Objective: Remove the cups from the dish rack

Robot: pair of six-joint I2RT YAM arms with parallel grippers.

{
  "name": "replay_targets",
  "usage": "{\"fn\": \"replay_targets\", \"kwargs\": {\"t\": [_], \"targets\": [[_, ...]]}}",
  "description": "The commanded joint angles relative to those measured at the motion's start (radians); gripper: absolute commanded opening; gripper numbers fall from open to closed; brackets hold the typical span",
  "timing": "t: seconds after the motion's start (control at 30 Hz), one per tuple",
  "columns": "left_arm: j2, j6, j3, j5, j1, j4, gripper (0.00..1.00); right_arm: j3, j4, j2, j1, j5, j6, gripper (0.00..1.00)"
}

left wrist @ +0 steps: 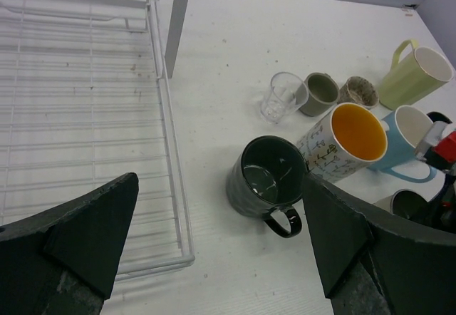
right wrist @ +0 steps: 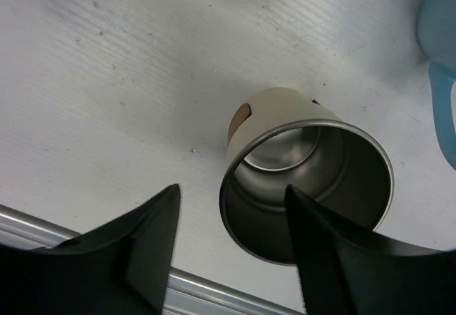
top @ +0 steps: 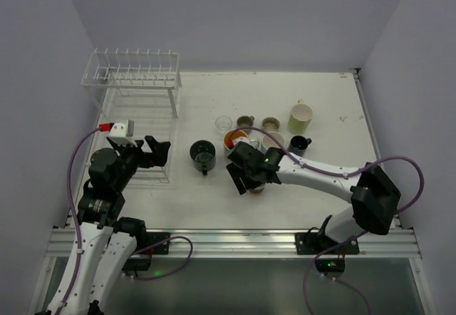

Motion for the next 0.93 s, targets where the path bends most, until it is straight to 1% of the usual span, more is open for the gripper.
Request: {"fn": "replay_targets", "kwargs": {"t": [0.0,0.07,0.1,0.13,0.17,0.2,0.3,0.33,0.4,0.43,0.5,0.53,0.63,0.67,0.77,0.9], "targets": [[-0.005,0.021,-0.005,-0.021,-0.002,0.020,1.00,0.021,0.046,-0.165,0.005,0.001,-0.016,0.70],[-0.005,0.022,-0.003,-0.024,-0.002,0.020,1.00,0.006,0.079,-0.233,0.009,-0.005,-0.025,0.81],[-0.005,0.022,0.000,-0.021,-0.002,0.020,1.00,-0.002,0.093,-0.312,0.012,-0.013,-0.028,0.86],[-0.005,0.022,0.001,-0.018,-0.002,0.020,1.00,-0.011,0.110,-0.357,0.012,-0.016,-0.040,0.95],[-0.005,0.021,0.006,-0.006,-0.002,0.022,1.00,-0.034,0.150,-0.403,0.012,-0.016,-0.048,0.99],[-0.007,0.015,0.015,-0.001,-0.002,0.022,1.00,-0.048,0.175,-0.510,0.012,-0.009,-0.056,0.99],[-0.011,-0.007,0.072,0.038,-0.002,0.030,1.00,-0.106,0.273,-0.694,0.012,0.050,-0.094,0.99],[-0.015,-0.008,0.092,0.049,-0.002,0.030,1.00,-0.120,0.294,-0.826,0.012,0.069,-0.111,0.99],[-0.016,-0.019,0.159,0.072,-0.002,0.043,1.00,-0.155,0.363,-0.954,0.012,0.128,-0.122,0.99],[-0.015,-0.021,0.182,0.075,-0.002,0.046,1.00,-0.163,0.379,-1.070,0.012,0.140,-0.131,0.99],[-0.002,-0.019,0.257,0.071,-0.002,0.045,1.00,-0.178,0.406,-1.170,0.012,0.183,-0.140,0.99],[0.002,-0.018,0.280,0.066,-0.002,0.043,1.00,-0.181,0.411,-1.253,0.012,0.198,-0.143,0.99],[0.016,-0.018,0.362,0.032,-0.002,0.040,1.00,-0.197,0.408,-1.344,0.012,0.269,-0.149,0.99],[0.015,-0.018,0.377,0.029,-0.002,0.042,1.00,-0.212,0.408,-1.392,0.012,0.280,-0.148,0.99],[0.004,-0.018,0.408,0.015,-0.002,0.054,1.00,-0.246,0.403,-1.448,0.012,0.295,-0.137,0.99],[-0.001,-0.025,0.394,-0.021,-0.002,0.047,1.00,-0.266,0.400,-1.445,0.012,0.301,-0.123,0.99]]}}
